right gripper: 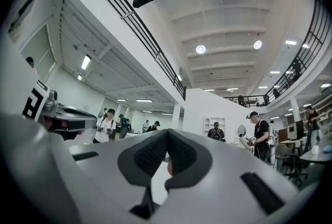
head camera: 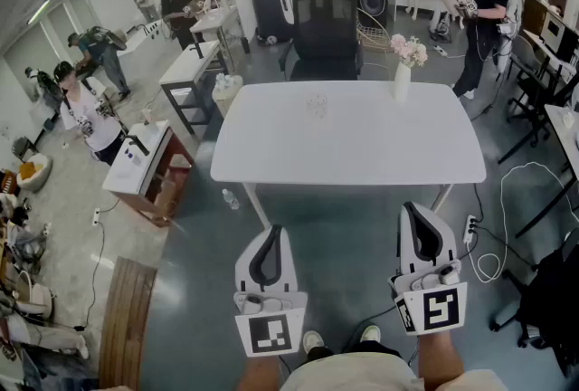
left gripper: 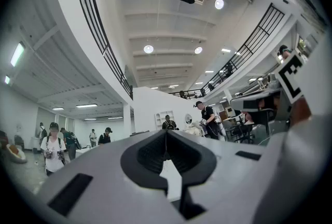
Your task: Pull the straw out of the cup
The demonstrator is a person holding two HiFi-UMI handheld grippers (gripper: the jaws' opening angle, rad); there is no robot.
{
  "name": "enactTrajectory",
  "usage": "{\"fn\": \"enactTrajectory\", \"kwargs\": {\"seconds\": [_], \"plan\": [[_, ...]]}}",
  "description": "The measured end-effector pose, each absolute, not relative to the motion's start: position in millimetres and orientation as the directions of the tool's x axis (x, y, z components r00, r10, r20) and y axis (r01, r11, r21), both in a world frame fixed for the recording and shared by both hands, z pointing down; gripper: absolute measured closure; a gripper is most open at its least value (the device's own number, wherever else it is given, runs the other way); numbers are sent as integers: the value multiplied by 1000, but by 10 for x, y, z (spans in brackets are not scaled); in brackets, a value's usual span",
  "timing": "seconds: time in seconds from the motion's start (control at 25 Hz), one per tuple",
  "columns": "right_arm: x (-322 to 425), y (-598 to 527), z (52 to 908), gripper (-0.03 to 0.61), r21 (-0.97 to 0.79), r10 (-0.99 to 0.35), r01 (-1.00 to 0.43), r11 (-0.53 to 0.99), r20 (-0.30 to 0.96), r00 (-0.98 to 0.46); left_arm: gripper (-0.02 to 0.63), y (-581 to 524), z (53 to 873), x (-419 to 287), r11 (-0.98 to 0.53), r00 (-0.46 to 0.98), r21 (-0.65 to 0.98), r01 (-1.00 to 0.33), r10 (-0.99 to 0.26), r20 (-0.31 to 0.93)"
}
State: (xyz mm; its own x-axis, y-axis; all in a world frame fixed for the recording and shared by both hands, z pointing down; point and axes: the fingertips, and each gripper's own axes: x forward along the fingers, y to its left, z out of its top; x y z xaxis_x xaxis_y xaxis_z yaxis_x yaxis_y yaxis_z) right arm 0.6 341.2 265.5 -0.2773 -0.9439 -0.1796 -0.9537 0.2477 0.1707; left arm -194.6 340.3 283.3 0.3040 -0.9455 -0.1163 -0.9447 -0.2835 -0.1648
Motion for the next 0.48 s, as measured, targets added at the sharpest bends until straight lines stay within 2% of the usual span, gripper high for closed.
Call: {"fn": "enactTrajectory", "kwargs": {"seconds": [0.48], "plan": [[934, 3437, 2715, 578, 127, -943, -958, 256, -186, -277, 607, 3549, 2783, -993, -281, 309, -218, -935, -945, -105]]}}
